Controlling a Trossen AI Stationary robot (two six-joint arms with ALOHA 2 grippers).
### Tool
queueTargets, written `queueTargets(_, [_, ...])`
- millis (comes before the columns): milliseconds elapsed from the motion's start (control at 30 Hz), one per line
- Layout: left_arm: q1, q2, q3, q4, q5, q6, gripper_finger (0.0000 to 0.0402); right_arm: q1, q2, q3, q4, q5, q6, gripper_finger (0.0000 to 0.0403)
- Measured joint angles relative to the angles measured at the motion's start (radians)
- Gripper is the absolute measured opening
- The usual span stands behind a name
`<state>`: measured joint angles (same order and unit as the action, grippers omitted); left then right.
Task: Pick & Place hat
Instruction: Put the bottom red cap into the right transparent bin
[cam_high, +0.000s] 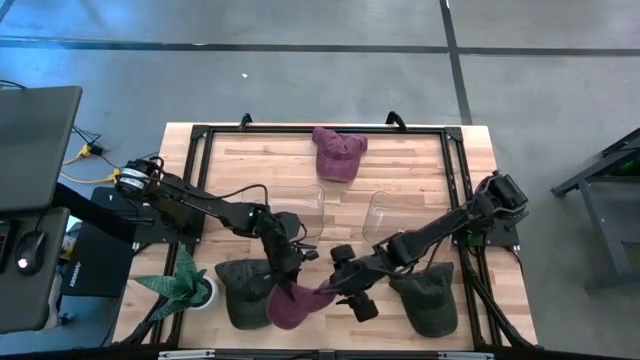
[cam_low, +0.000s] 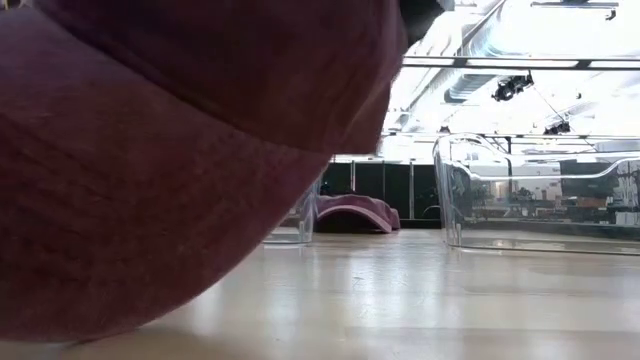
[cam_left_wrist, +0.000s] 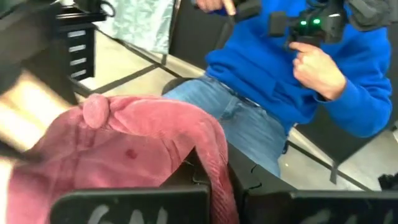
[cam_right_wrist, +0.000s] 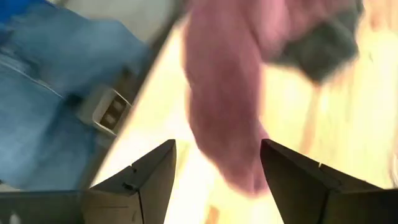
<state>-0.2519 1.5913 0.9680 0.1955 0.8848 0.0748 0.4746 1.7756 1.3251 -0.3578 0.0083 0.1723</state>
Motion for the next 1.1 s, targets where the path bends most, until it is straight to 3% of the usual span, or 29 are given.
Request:
queueTargets(67, [-0.011, 0.000, 0.000, -0.004, -0.001, 0.009, 0.0000, 0.025, 0.000, -0.015, 0.001, 0.078, 0.021, 0.0228])
queueTargets(167, [-0.016, 0.000, 0.000, -0.013, -0.010, 0.041, 0.0000, 0.054, -0.002, -0.104, 0.141, 0.146, 0.033, 0.0227])
queueTargets(300, [-0.024, 0.000, 0.000, -0.016, -0.044, 0.077, 0.0000, 0.056, -0.003, -0.258, 0.485, 0.153, 0.036, 0.0228])
queueTargets(433, [-0.024, 0.000, 0.000, -0.013, -0.059, 0.099, 0.0000, 0.019, -0.004, -0.380, 0.860, 0.051, 0.013, 0.0225])
queueTargets(567, [-0.023, 0.000, 0.000, -0.012, -0.131, 0.102, 0.0000, -0.018, 0.006, -0.419, 1.070, -0.082, 0.012, 0.0225])
queueTargets(767, [-0.023, -0.014, -0.001, -0.019, -0.119, 0.102, 0.0000, -0.027, 0.005, -0.376, 1.019, -0.315, 0.098, 0.0209])
queueTargets(900, [-0.023, -0.049, 0.000, -0.014, -0.037, 0.102, 0.0000, -0.018, -0.029, -0.347, 0.913, -0.394, 0.199, 0.0193])
queueTargets(967, [-0.023, -0.064, 0.000, -0.006, -0.008, 0.104, 0.0000, -0.013, -0.045, -0.327, 0.847, -0.369, 0.212, 0.0188])
queueTargets(1100, [-0.023, -0.073, 0.000, -0.006, -0.006, 0.125, 0.0000, -0.005, -0.048, -0.290, 0.722, -0.187, 0.120, 0.0177])
